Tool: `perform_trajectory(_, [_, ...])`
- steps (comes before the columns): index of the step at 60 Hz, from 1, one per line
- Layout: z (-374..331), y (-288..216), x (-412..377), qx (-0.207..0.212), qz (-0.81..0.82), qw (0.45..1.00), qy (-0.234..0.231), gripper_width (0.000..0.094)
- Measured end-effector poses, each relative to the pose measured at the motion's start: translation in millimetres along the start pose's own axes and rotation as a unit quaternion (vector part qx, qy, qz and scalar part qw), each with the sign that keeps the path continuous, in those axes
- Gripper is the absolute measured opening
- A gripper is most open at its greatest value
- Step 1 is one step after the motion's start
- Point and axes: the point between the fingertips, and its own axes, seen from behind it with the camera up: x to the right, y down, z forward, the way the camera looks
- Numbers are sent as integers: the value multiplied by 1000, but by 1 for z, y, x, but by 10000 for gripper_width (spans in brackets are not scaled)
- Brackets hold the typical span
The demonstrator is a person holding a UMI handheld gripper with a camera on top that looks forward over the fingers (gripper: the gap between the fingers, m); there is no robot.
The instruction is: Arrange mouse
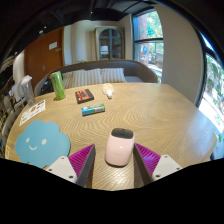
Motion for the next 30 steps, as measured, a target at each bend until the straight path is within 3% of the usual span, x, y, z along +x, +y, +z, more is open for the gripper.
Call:
perform_trajectory(3, [6,-5,1,5,3,1000,6,711])
perform_trajectory(6, [11,-10,3,15,9,1000,13,533])
perform_trajectory(18, [2,-10,3,11,25,999,44,411])
perform_trajectory(24, [-38,-50,-20,74,2,996,55,378])
perform_trajectory(30, [-92,-97,-95,138,-7,990,12,377])
